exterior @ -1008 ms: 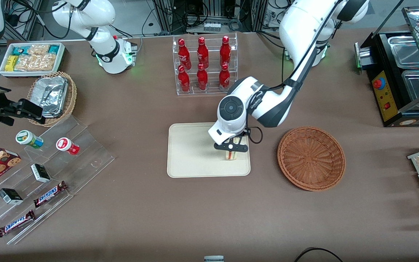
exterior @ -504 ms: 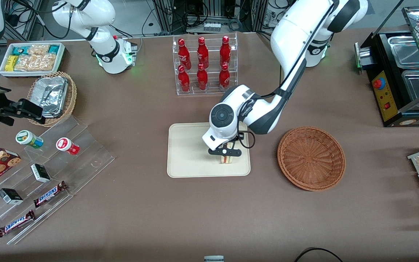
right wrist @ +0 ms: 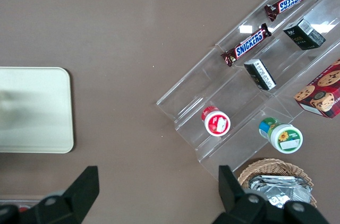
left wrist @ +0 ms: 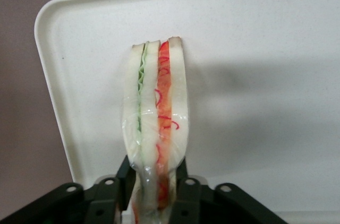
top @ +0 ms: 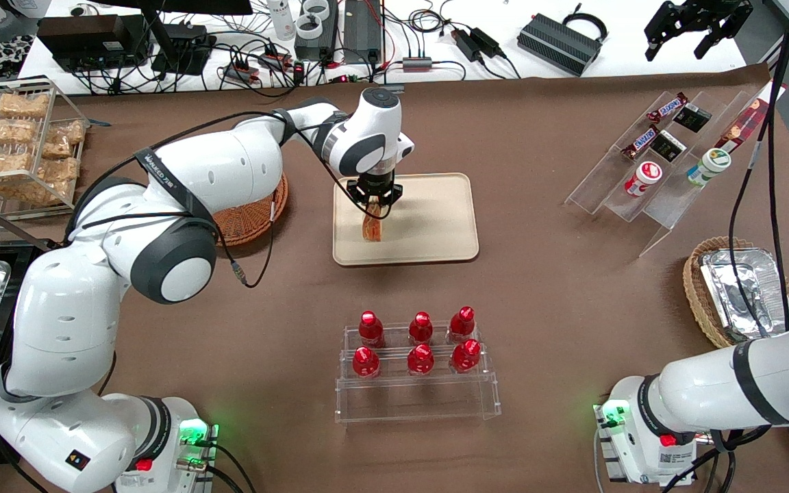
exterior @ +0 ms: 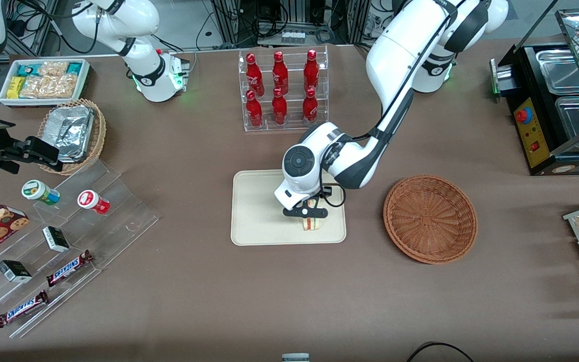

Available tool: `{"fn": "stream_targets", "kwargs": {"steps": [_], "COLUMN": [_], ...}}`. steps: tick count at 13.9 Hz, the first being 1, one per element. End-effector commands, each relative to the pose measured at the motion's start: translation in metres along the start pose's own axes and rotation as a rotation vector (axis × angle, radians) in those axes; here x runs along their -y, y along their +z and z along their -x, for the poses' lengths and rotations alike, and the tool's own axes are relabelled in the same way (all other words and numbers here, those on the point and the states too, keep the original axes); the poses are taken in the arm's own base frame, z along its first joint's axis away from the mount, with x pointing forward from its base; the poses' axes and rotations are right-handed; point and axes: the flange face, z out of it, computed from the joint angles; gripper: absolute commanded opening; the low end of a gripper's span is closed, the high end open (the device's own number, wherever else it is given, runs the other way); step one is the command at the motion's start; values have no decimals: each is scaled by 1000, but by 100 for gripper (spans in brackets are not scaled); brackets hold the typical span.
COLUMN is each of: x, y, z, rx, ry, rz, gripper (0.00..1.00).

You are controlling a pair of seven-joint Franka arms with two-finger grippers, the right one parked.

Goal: Place sandwich from basket to tray
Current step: 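Lower the sandwich onto the tray and open the left gripper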

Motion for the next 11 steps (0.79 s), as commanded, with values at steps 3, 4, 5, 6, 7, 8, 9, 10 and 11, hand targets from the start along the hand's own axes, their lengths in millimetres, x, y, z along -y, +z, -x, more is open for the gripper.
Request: {"fn": "stream_targets", "kwargs": {"steps": [3,4,5,6,7,8,9,10,11], "x": [-3,-2,0,4,4,4,4,10,18], "y": [-5,-8,-12,-17,-22,-29,-39,-47,-56], "z": [-5,-5,-6,-9,-10,-11,-14,-21,-25], "rx": [-24,-28,-34,-36,-42,-55,-67,-80,-88], "ry": [-74,-75,-77,-81,-82,-87,-86,-92,-105], "rz": [-12,-12,-12,-9,-1,7,12,10,6], "gripper": [100,100,100,100,100,100,100,100,100]}}
